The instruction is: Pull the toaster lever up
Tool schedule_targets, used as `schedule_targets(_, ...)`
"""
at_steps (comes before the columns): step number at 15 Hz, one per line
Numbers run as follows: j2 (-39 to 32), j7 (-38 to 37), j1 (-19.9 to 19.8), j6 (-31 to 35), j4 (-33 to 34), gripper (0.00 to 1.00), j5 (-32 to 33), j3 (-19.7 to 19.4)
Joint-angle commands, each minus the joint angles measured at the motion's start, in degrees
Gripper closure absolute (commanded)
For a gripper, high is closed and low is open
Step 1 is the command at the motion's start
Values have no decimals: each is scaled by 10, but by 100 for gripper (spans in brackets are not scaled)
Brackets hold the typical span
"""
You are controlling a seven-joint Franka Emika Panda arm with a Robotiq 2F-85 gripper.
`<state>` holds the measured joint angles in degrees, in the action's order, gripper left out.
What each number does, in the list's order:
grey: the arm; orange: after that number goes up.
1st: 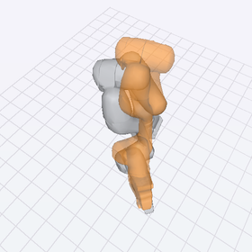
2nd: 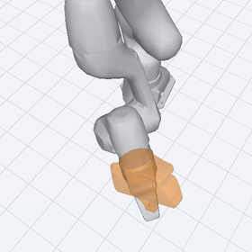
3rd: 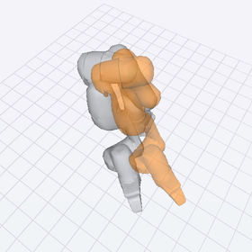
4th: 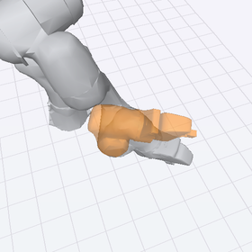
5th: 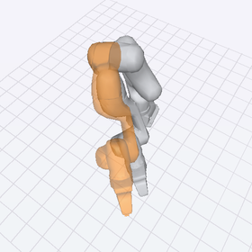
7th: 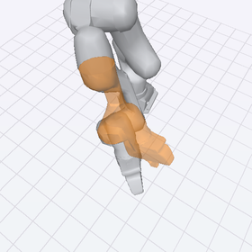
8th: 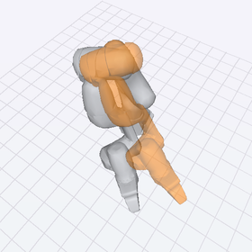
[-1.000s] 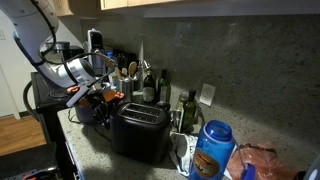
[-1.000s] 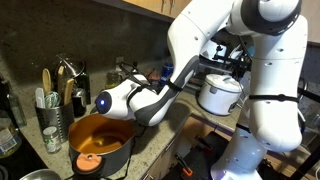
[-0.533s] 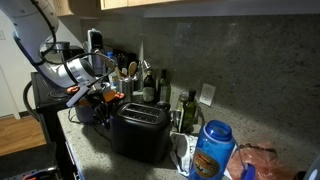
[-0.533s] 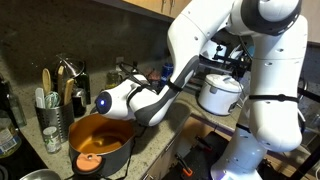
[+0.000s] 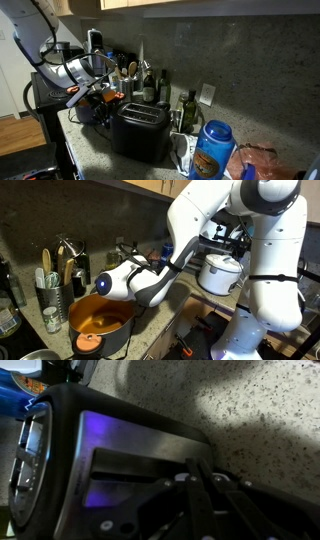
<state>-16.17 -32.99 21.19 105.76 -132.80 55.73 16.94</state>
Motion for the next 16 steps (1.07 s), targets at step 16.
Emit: schedule_targets(16,0,-1,-5,-5,6,95,22,-11)
